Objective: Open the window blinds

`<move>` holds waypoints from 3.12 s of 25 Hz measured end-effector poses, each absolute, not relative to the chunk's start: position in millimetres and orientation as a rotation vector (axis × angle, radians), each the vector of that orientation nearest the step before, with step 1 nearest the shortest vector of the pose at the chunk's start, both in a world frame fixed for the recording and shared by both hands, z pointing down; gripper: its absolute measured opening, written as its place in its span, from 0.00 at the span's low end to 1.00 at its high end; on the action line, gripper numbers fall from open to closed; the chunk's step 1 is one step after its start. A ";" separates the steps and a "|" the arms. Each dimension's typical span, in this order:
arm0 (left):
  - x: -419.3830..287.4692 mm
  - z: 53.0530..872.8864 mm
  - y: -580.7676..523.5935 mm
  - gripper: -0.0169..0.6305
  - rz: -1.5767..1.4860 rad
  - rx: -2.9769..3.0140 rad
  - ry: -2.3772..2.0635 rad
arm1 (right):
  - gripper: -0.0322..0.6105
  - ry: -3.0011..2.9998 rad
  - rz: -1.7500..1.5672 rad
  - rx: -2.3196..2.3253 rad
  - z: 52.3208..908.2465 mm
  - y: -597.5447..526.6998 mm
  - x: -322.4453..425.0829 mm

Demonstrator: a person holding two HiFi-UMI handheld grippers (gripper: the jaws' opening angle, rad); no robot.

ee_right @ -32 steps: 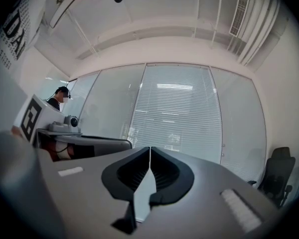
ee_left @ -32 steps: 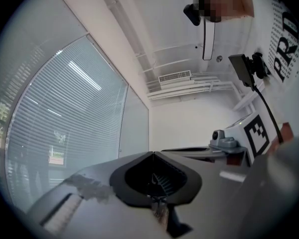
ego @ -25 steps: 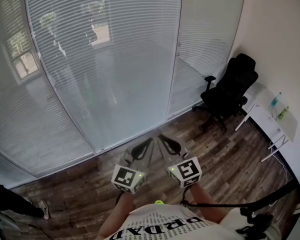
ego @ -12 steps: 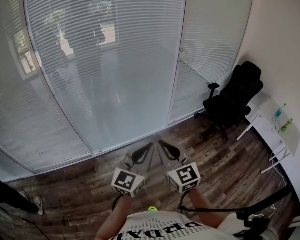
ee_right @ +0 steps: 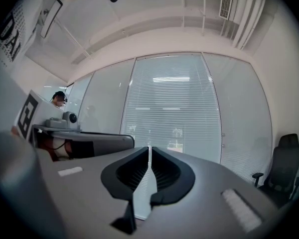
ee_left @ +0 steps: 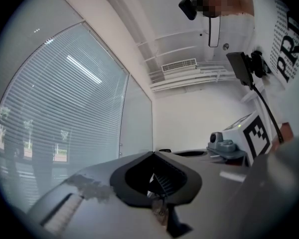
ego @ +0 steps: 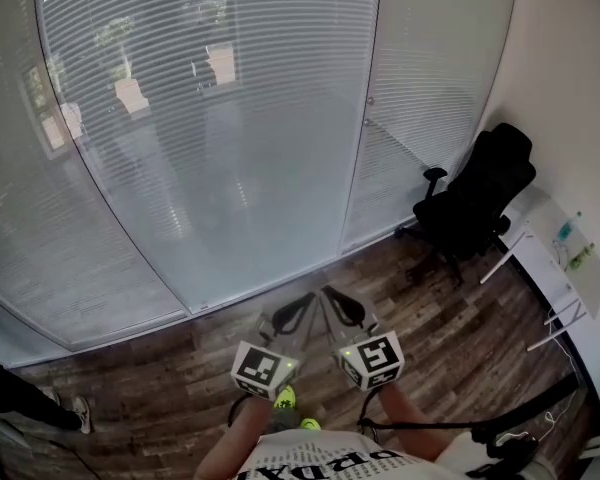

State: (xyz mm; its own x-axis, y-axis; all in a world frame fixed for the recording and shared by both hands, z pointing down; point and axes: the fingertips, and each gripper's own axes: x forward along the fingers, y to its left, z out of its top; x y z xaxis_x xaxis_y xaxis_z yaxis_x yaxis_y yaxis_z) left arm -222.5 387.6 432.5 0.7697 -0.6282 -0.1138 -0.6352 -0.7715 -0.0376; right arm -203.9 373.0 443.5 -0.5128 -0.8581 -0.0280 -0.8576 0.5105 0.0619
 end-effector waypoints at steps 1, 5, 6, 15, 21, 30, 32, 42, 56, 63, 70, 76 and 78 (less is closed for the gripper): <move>-221.1 432.9 382.0 0.02 0.143 -2.887 1.022 | 0.09 -2.718 -0.105 1.556 444.4 366.2 -202.5; -226.8 437.0 351.7 0.02 0.126 -2.885 0.996 | 0.09 -2.697 -0.117 1.583 441.4 339.9 -203.9; -229.2 436.6 343.5 0.02 0.132 -2.884 0.994 | 0.09 -2.694 -0.128 1.587 439.6 333.1 -204.8; -231.6 415.0 284.2 0.02 0.202 -2.889 0.923 | 0.09 -2.663 -0.181 1.633 426.4 278.5 -210.5; -234.1 409.3 256.8 0.02 0.188 -2.891 0.851 | 0.09 -2.642 -0.185 1.670 422.0 254.7 -211.9; -252.7 420.6 229.0 0.02 0.191 -2.907 0.814 | 0.09 -2.619 -0.204 1.695 428.9 227.6 -233.7; -253.2 421.6 222.8 0.02 0.197 -2.908 0.816 | 0.09 -2.616 -0.197 1.695 432.3 222.8 -234.5; -245.9 427.2 193.0 0.02 0.184 -2.934 0.822 | 0.09 -2.600 -0.185 1.700 433.3 186.4 -226.0; -151.6 410.4 99.1 0.02 0.167 -2.896 0.928 | 0.09 -2.685 -0.192 1.641 413.1 92.9 -128.8; -110.9 412.0 68.4 0.02 0.151 -2.872 0.997 | 0.09 -2.728 -0.196 1.602 409.1 61.8 -87.3; -91.0 412.6 49.8 0.02 0.159 -2.835 1.035 | 0.09 -2.756 -0.188 1.584 414.9 40.7 -64.4; -57.7 407.2 21.8 0.02 0.149 -2.832 1.059 | 0.09 -2.770 -0.156 1.563 415.2 15.5 -32.6; -56.4 406.9 17.3 0.02 0.143 -2.826 1.063 | 0.09 -2.772 -0.147 1.566 416.4 10.0 -30.5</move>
